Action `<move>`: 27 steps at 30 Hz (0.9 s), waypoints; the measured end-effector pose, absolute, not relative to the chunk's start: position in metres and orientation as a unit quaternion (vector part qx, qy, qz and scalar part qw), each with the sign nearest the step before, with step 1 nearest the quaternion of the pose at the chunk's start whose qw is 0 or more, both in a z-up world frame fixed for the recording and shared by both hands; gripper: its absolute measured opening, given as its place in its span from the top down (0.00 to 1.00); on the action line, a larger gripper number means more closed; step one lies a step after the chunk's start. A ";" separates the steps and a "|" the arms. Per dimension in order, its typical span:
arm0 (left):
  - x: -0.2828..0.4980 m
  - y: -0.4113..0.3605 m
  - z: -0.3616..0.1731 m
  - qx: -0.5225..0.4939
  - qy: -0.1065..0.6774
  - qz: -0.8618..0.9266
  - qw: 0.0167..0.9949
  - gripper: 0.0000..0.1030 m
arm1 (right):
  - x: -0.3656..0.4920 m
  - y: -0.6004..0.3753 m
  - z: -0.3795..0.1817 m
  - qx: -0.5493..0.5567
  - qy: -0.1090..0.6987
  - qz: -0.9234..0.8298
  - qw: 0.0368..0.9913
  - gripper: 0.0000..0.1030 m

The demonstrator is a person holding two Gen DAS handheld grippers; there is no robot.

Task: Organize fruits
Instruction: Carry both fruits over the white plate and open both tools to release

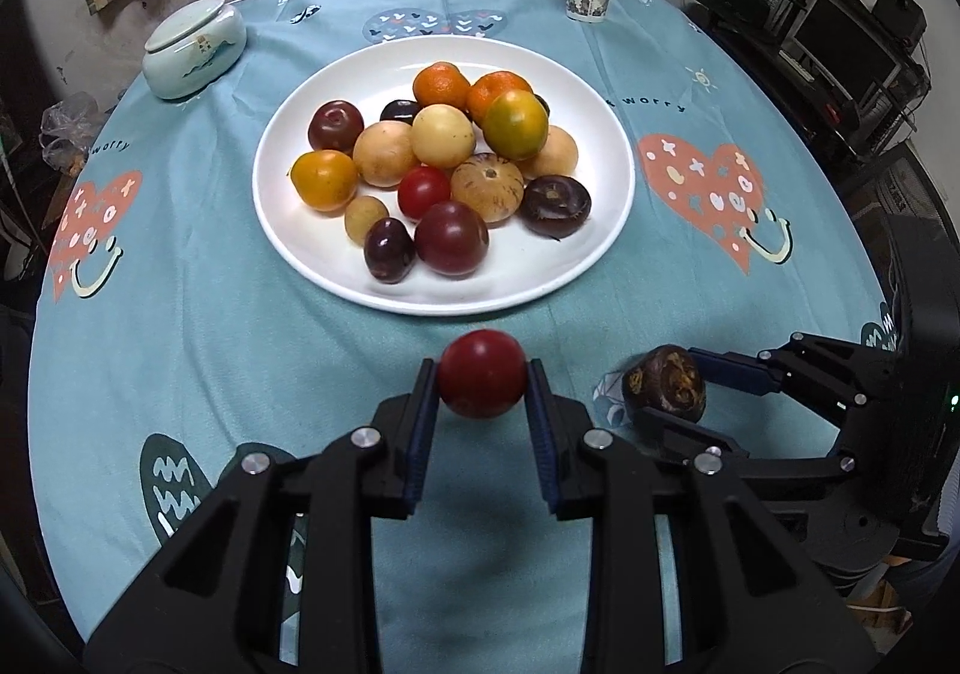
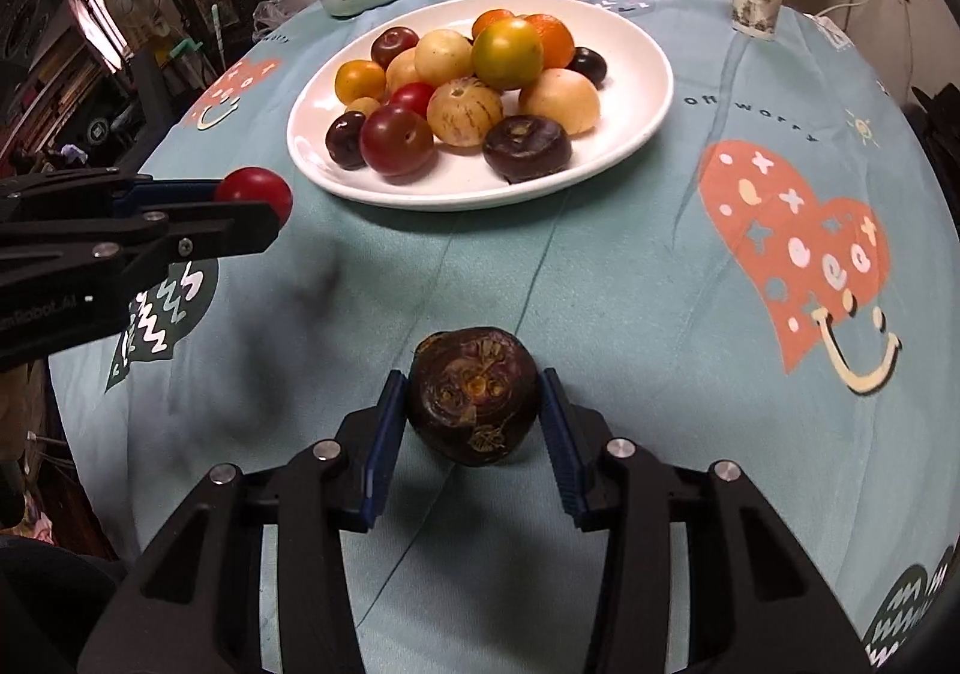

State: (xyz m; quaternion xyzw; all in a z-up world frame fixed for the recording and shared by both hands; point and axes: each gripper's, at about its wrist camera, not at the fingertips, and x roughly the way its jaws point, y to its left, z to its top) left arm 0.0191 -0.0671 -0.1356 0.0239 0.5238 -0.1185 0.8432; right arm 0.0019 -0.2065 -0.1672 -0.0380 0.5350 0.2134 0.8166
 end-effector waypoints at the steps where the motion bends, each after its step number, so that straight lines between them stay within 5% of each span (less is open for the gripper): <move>1: 0.019 -0.067 -0.135 0.025 0.523 -0.120 0.844 0.72 | -0.002 -0.206 -0.167 -0.037 0.535 0.213 0.816 0.57; 15: 0.060 -0.052 -0.099 0.032 0.478 -0.140 0.867 0.72 | 0.019 -0.200 -0.114 -0.007 0.478 0.216 0.851 0.57; 27: 0.166 -0.038 -0.112 -0.006 0.490 -0.109 0.865 0.71 | 0.149 -0.171 -0.094 -0.002 0.451 0.207 0.868 0.57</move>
